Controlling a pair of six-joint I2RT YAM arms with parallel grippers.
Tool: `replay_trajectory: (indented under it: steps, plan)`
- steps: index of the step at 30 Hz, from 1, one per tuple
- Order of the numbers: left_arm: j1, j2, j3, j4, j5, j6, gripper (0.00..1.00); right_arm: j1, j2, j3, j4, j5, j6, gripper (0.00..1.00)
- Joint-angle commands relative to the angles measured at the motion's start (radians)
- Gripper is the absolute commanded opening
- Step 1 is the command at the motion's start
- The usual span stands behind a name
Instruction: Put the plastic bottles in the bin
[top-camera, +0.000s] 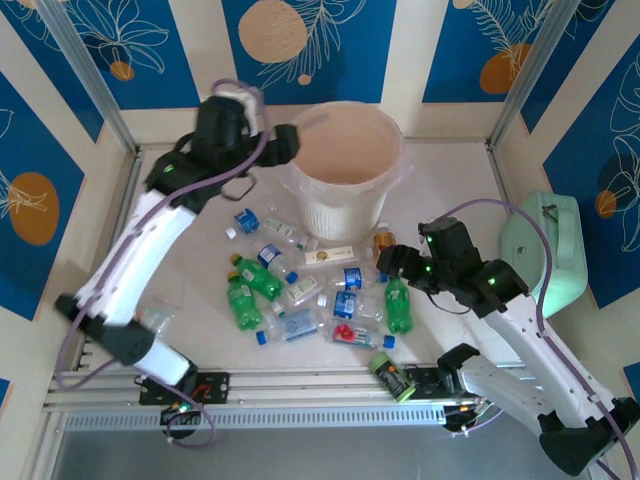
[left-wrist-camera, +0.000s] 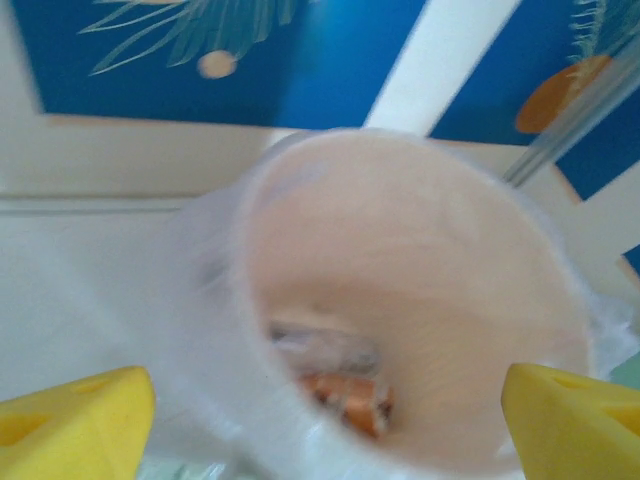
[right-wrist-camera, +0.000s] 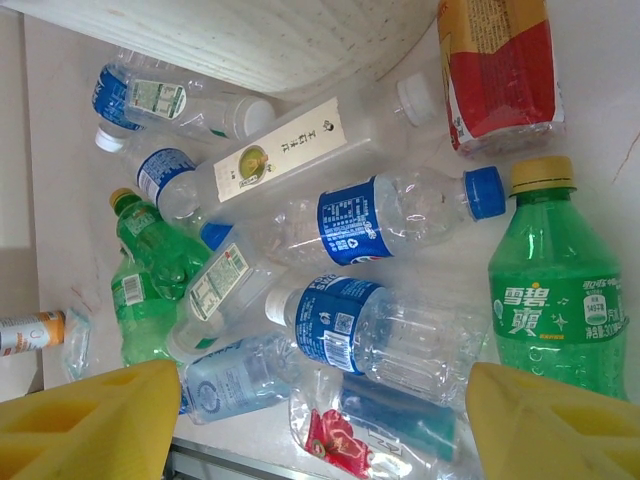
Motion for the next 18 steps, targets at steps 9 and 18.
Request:
replay_trajectory:
  steps: [9, 18]
  plan:
    - [0.355, -0.271, -0.635, 0.059, 0.141, -0.019, 0.98, 0.0, 0.009, -0.016, 0.044, -0.067, -0.007, 0.76]
    - [0.371, 0.071, -0.546, 0.13, 0.246, 0.09, 0.95, 0.045, 0.003, -0.031, 0.049, -0.051, 0.026, 0.76]
